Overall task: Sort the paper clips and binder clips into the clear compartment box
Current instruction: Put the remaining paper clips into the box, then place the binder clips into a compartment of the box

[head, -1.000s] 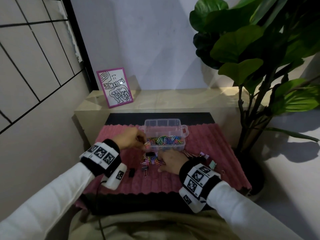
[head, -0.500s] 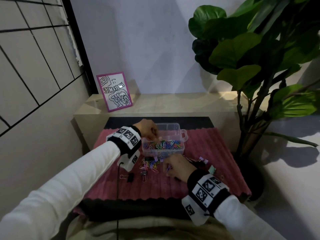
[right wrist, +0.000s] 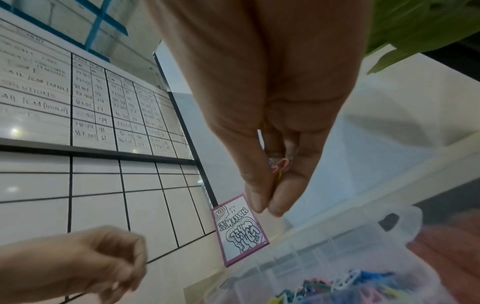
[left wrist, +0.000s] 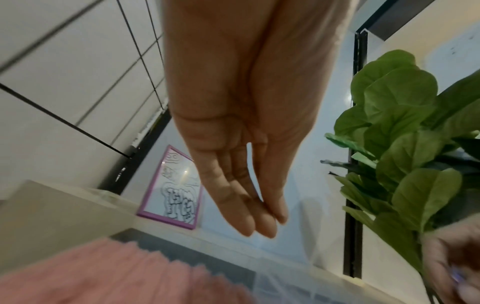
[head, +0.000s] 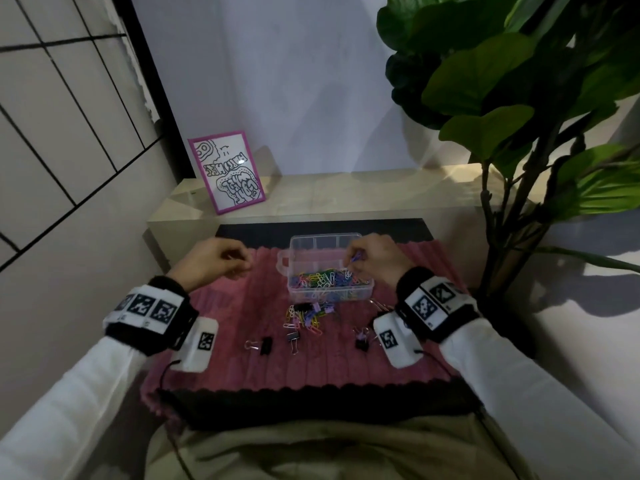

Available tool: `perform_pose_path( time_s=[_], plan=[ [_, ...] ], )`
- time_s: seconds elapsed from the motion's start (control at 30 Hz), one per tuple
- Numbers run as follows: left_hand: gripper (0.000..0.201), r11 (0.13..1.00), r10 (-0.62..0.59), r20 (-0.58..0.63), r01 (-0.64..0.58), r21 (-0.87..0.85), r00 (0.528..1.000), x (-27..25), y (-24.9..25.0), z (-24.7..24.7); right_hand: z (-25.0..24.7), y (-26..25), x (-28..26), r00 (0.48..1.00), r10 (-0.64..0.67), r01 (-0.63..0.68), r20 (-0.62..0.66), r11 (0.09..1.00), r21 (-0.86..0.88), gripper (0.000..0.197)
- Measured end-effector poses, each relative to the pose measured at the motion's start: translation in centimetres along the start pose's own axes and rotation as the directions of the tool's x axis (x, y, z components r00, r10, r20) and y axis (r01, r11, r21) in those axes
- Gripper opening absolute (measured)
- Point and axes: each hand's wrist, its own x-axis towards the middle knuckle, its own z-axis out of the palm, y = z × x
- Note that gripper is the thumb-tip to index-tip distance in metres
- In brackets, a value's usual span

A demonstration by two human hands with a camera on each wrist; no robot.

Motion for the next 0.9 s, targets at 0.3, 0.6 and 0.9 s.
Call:
perform_pose_path(
  time_s=[0.3, 0.6, 0.9],
  plan=[
    [0.029, 0.983, -0.159, 0.022, 0.156, 0.092, 0.987, -3.6, -5.5, -0.2, 2.1, 0.6, 0.3, 0.995, -0.06, 0.077, 0.078, 0.964, -0.253, 0.019],
    [0.024, 0.979, -0.201, -0.157, 0.202, -0.011, 0.967, -6.6, -5.6, 1.2, 4.8, -0.3, -2.7, 0.917, -0.191, 0.302, 0.351, 0.906, -0.296, 0.029],
    [0.051, 0.919, 0.142, 0.28, -0.232, 0.319, 0.949, -4.2, 1.7, 8.9, 7.9, -1.1, -2.6, 0.913, -0.08, 0.291, 0.4, 0.815, -0.501, 0.043]
  ],
)
